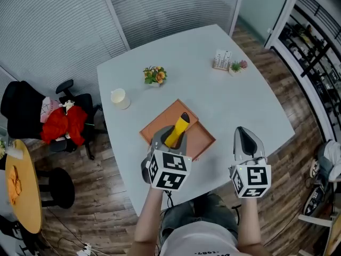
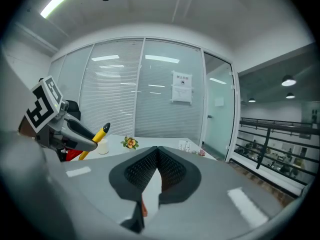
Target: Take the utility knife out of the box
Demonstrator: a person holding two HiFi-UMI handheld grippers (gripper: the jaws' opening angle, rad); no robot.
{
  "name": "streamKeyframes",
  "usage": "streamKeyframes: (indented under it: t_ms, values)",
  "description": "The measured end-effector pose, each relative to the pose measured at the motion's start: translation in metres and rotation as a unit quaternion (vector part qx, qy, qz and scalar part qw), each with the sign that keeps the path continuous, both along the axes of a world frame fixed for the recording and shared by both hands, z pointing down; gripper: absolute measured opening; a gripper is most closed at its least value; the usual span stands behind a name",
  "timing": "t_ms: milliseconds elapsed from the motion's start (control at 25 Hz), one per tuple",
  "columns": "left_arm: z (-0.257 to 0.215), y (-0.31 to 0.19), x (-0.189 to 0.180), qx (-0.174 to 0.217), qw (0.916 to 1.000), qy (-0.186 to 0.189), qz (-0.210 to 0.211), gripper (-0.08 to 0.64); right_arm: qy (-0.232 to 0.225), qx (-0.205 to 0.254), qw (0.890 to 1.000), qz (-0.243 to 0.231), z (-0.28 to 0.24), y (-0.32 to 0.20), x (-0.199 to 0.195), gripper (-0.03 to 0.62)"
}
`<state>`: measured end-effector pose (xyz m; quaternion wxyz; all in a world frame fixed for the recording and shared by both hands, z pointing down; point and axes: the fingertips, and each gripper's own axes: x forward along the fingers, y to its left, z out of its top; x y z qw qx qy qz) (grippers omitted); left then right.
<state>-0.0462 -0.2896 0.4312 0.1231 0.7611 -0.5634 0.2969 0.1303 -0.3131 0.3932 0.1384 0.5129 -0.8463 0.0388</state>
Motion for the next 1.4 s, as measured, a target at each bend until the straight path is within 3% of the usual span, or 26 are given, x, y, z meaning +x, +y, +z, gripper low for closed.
streamKeyframes:
  t_ms: [320,680,960,1400]
  values:
    - [-0.065,0.006,-0.017,0.093,0.9942,0.026,-0.047,0.135,-0.014,0.045,0.999,-0.001,-0.043,-0.007,-0.002,0.025]
    - [-0.12,0.011,-0.029,0.191,0.9759,0.066,-0.083,0.135,-0.038,0.09,0.995,0.012,-0.083,-0.018,0.003,0.025]
    - [-0.15,0.021,-0.035,0.243,0.9597,0.097,-0.104,0.135,-0.057,0.118,0.991,0.022,-0.111,-0.018,0.007,0.025]
    - [-0.167,0.033,-0.051,0.272,0.9443,0.139,-0.122,0.135,-0.07,0.123,0.989,0.03,-0.118,-0.012,0.002,0.025]
